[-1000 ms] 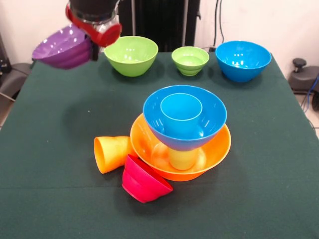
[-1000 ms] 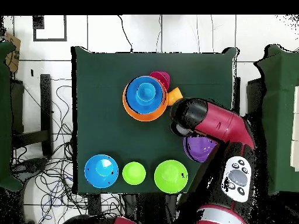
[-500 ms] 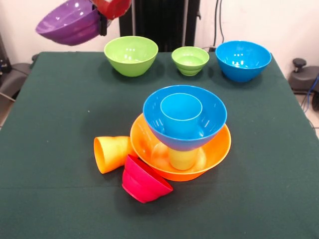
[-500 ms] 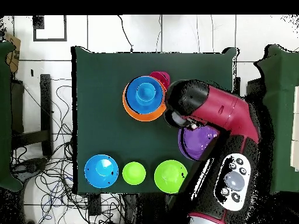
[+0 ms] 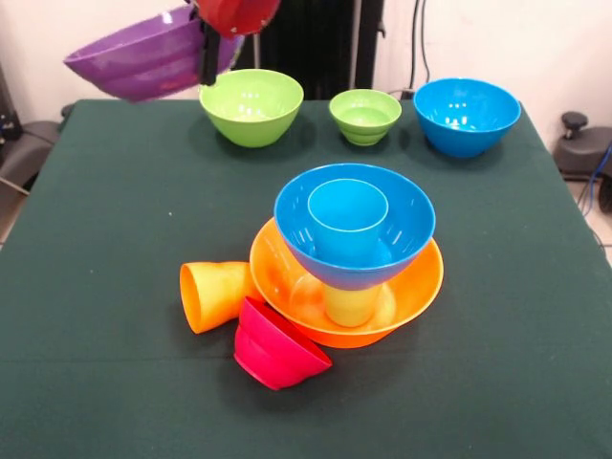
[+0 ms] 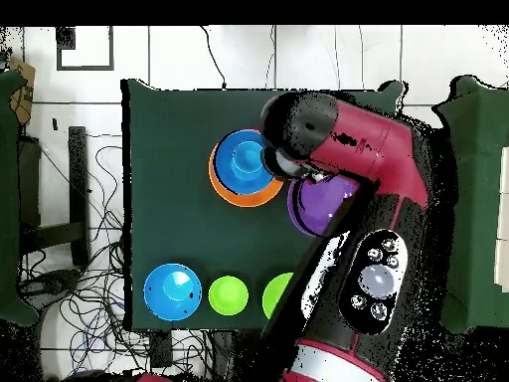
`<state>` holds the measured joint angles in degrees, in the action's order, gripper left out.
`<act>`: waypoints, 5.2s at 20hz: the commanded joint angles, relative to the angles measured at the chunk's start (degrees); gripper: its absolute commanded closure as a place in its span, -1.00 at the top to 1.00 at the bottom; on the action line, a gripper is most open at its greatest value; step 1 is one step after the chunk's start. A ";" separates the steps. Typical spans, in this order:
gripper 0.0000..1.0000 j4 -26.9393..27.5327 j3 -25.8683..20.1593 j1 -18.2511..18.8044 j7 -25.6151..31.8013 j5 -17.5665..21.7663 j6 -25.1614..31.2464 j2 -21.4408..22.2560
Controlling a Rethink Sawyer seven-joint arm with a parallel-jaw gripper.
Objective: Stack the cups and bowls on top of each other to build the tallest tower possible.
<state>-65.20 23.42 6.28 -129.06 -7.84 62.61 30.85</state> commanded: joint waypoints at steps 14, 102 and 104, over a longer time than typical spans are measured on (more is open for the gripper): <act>-1.00 16.33 -2.82 -4.09 -21.87 -5.81 11.58 -10.40; -1.00 58.45 40.11 -5.10 -38.94 -33.55 35.77 -43.48; -1.00 56.83 39.77 -5.48 -37.47 -32.79 35.25 -42.93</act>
<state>-9.37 60.74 -0.28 -157.38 -39.27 95.27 -11.60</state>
